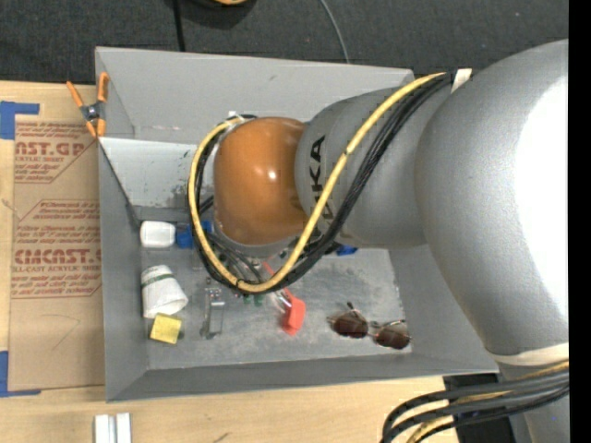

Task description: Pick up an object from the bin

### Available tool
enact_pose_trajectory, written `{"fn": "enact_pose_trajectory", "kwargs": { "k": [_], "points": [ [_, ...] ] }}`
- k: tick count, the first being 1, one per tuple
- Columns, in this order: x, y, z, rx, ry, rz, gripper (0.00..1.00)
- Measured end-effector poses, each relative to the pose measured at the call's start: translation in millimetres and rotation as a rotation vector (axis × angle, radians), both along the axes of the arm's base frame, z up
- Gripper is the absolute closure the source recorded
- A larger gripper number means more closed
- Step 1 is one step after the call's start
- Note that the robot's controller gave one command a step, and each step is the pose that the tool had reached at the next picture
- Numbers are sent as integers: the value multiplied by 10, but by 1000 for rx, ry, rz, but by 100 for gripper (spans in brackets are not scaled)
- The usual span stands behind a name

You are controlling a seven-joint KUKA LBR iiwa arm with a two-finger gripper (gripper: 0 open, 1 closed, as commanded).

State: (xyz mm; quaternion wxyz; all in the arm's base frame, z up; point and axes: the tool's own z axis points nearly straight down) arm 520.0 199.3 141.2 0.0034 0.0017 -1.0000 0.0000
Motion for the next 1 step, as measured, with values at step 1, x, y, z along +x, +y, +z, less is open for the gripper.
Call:
{"fn": "enact_pose_trajectory", "kwargs": {
  "k": [1],
  "points": [
    [20,-10,46,1,-7,-2,0]
  ]
}}
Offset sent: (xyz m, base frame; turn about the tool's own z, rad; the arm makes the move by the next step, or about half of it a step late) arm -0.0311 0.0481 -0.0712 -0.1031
